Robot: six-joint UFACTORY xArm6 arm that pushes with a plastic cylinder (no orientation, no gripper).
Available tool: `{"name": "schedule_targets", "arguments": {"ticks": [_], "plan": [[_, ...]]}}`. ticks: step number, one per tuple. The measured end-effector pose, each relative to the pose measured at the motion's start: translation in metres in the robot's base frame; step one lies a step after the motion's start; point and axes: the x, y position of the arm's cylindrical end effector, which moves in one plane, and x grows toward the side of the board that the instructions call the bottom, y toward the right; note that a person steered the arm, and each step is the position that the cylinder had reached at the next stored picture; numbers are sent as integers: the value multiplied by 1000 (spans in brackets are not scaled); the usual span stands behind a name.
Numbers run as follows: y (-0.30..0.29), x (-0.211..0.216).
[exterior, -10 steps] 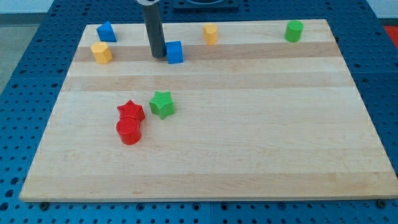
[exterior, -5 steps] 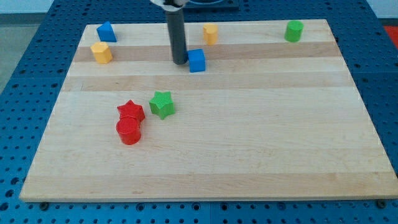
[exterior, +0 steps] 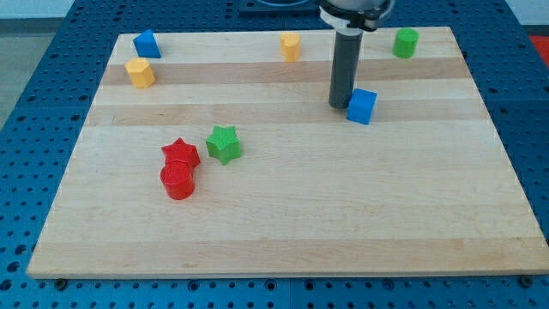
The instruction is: Push the blue cube towards the center right
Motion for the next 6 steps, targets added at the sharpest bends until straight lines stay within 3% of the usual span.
{"name": "schedule_targets", "arguments": {"ticks": [3, 6], "plan": [[69, 14], [72, 16]]}}
